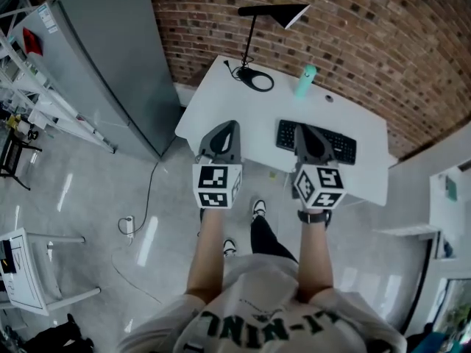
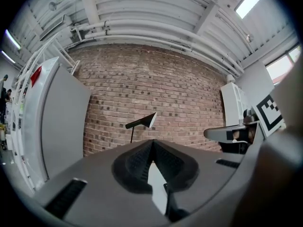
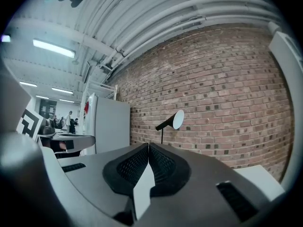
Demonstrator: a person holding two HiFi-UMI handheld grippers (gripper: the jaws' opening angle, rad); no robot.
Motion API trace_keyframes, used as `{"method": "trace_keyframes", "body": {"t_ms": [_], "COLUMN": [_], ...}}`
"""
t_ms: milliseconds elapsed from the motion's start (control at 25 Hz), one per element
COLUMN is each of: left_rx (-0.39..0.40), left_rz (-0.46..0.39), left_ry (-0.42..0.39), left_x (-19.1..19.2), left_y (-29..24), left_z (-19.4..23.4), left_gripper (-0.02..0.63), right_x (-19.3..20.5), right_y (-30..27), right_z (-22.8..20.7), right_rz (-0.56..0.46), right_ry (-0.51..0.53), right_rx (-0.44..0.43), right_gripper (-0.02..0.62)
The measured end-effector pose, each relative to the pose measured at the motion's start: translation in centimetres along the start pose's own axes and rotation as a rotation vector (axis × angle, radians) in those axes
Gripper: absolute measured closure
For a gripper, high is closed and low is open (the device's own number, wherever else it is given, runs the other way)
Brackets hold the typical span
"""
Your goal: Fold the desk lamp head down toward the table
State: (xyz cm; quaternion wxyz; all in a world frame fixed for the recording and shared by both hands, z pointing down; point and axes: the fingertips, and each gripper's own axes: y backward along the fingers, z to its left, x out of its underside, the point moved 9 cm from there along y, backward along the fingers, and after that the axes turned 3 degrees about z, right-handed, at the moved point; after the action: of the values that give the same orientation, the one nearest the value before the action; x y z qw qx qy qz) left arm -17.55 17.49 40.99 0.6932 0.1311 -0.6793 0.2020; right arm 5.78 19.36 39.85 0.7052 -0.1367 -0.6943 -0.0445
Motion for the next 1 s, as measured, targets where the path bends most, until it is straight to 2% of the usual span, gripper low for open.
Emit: {"method": "trace_keyframes", "body": {"t_ms": [120,320,440,600,800,1000], "left_rx": [-0.008,-0.047,-0.074,-0.096,-0.112,-0.126], "left_rz": [0.006,-0.021,-0.050,-0.036,0.004,0.021], "left_ry": [0.015,-0.044,-0.054,-0.049,-0.055,-0.053], "left_x": [-0.4,-3.7,-5.4,-6.0,-5.8,-6.0], "left_y": [-3.3,-10.3,-14.3,-19.1,-23.2,-25.1], "left_z": [0.7,1.1,0.8,0.2,-0.9,-0.8], "left_gripper": [0.612,0.612,0.612,0.612,0.612,0.612], "right_x": [0.0,-2.4,-3.9,-4.3,-3.8,-4.1], "right_y": [-3.6,-10.1,-13.3,-16.3,-19.1,-20.9], "right_z": [-1.5,-5.4,-8.3,-11.6,-15.0,-16.7], "right_rz": [0.001,-0.018,-0.050,-0.039,-0.013,-0.004], "right_ry": [-0.023,-0.038,-0.035,-0.051,-0.074,-0.085], "right_rx": [-0.041,-0.104,-0.142,-0.174,-0.207,-0.222], "right_gripper": [0.591,0.591,0.591,0.591,0.591,0.589]}}
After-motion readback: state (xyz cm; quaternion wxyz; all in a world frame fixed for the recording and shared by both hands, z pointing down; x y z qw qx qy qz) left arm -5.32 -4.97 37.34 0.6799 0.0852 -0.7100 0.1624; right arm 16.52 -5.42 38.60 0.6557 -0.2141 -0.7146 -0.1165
